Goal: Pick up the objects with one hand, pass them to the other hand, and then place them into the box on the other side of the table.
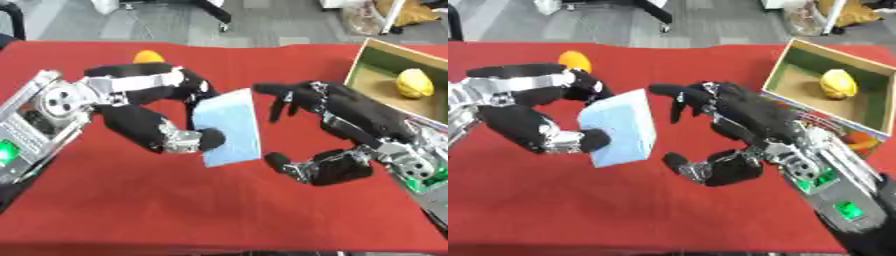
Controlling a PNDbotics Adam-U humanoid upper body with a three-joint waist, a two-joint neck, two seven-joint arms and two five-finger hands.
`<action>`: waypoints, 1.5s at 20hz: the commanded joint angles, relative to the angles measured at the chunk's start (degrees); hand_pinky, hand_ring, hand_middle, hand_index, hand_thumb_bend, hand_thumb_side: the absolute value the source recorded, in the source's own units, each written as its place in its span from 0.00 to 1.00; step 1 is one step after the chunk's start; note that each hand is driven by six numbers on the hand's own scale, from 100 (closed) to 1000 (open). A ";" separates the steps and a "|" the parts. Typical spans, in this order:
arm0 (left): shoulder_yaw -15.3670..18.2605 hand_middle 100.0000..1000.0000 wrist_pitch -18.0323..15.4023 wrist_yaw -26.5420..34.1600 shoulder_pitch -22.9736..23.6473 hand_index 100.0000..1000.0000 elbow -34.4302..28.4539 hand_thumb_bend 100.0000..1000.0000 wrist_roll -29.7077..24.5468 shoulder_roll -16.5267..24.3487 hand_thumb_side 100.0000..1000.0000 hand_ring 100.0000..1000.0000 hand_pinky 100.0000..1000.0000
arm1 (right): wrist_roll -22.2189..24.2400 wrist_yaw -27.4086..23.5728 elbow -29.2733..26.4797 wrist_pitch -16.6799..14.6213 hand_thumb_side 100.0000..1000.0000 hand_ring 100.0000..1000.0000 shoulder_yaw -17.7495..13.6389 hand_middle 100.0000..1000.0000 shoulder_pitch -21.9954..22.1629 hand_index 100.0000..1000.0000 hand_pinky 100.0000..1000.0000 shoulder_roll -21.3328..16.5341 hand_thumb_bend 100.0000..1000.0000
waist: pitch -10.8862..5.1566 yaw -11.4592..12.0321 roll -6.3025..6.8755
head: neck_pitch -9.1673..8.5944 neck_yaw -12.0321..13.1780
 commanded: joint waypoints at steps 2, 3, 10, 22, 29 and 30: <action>-0.05 0.40 -0.01 0.79 -1.54 0.55 -0.95 0.05 -0.77 0.45 0.52 0.45 0.81 | 0.07 -0.17 -1.20 -0.02 0.21 0.65 -0.23 0.51 -1.15 1.00 0.50 -0.33 0.21 | -0.94 0.07 0.11 | -0.15 0.06; -0.20 0.40 0.02 0.75 -1.65 0.55 -0.95 0.05 -0.92 0.34 0.52 0.45 0.81 | 0.06 -0.24 -1.20 -0.02 0.21 0.65 -0.17 0.50 -1.21 1.00 0.50 -0.25 0.20 | -0.94 0.08 0.11 | -0.15 0.08; -1.32 0.41 0.86 -0.34 -2.36 0.55 -0.95 0.06 -1.40 -0.54 0.51 0.45 0.81 | -0.41 -0.80 -1.20 -0.30 0.21 0.65 0.25 0.50 -1.79 1.00 0.49 0.33 0.20 | -0.87 -0.13 0.05 | -0.15 0.32; -2.32 0.41 1.74 -4.01 -2.46 0.55 1.30 0.08 -1.37 -1.47 0.50 0.45 0.80 | -2.01 -1.54 -1.20 -0.72 0.21 0.64 0.51 0.49 -2.39 1.00 0.48 0.72 0.19 | -0.55 -0.81 -0.03 | -0.15 0.86; -2.25 0.40 1.09 -4.94 -2.58 0.54 4.22 0.08 0.03 -2.24 0.50 0.45 0.80 | -1.67 -1.40 -1.20 -1.60 0.22 0.64 0.77 0.49 -2.22 1.00 0.49 0.67 0.17 | -0.46 -1.01 -0.07 | -0.15 1.01; -2.18 0.40 1.06 -4.82 -2.64 0.54 4.37 0.07 0.24 -2.28 0.50 0.45 0.80 | -1.57 -1.36 -1.20 -1.70 0.22 0.64 0.82 0.49 -2.20 1.00 0.49 0.65 0.17 | -0.46 -1.02 -0.08 | -0.15 1.03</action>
